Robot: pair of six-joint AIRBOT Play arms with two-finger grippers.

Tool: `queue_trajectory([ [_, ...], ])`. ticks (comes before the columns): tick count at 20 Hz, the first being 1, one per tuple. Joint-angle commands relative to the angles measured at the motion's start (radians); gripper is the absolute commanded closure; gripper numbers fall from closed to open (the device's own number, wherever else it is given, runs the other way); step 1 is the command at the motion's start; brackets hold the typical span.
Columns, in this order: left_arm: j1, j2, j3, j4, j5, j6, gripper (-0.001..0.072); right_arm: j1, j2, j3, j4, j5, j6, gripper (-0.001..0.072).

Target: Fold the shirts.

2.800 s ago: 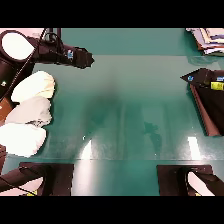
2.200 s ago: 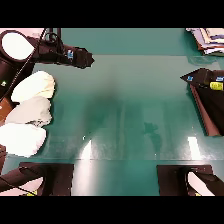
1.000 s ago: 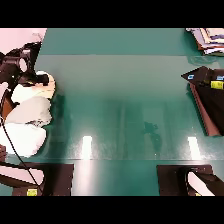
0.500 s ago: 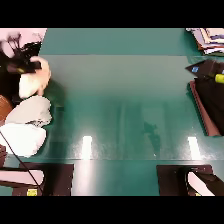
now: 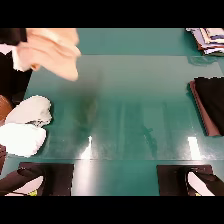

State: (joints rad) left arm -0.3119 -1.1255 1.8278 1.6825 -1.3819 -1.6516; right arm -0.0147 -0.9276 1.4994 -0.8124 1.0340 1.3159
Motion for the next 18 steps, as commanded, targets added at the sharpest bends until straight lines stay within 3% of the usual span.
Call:
queue_trajectory([
  [1,-0.217,0.017,-0.088,-0.022,-0.072,-0.088,0.0679,0.0,0.0,0.035,-0.002,-0.006,0.0,0.0696],
  [3,-0.333,0.0,-0.225,-0.089,-0.002,-0.13,0.0679,0.0,0.0,0.035,-0.002,0.016,0.0,0.0696],
  [6,-0.454,-0.039,-0.446,-0.262,0.183,-0.126,0.0676,0.0,0.0,0.035,-0.002,0.066,0.0,0.0696],
  [7,-0.479,-0.054,-0.513,-0.305,0.252,-0.121,0.0579,0.0,0.0,0.035,-0.002,0.08,0.0,0.0696],
  [8,-0.492,-0.069,-0.563,-0.32,0.306,-0.122,0.0305,0.0,0.0,0.035,-0.002,0.095,0.0,0.0696],
  [9,-0.493,-0.085,-0.599,-0.324,0.342,-0.122,0.0129,0.0,0.0,0.035,-0.002,0.11,0.0,0.0696],
  [11,-0.465,-0.11,-0.608,-0.272,0.351,-0.121,0.0128,0.0,0.0,0.035,-0.002,0.13,0.0,0.0696],
  [15,-0.247,-0.122,-0.608,-0.291,0.352,-0.053,0.0129,0.0,0.0,0.035,-0.001,0.18,0.0,0.0696],
  [17,-0.141,-0.159,-0.608,-0.391,0.329,0.065,0.0208,0.0,0.0,0.034,-0.002,0.211,0.0,0.0696],
  [18,-0.105,-0.187,-0.608,-0.466,0.31,0.14,0.0208,0.0,0.0,0.034,-0.002,0.225,0.0,0.0696],
])
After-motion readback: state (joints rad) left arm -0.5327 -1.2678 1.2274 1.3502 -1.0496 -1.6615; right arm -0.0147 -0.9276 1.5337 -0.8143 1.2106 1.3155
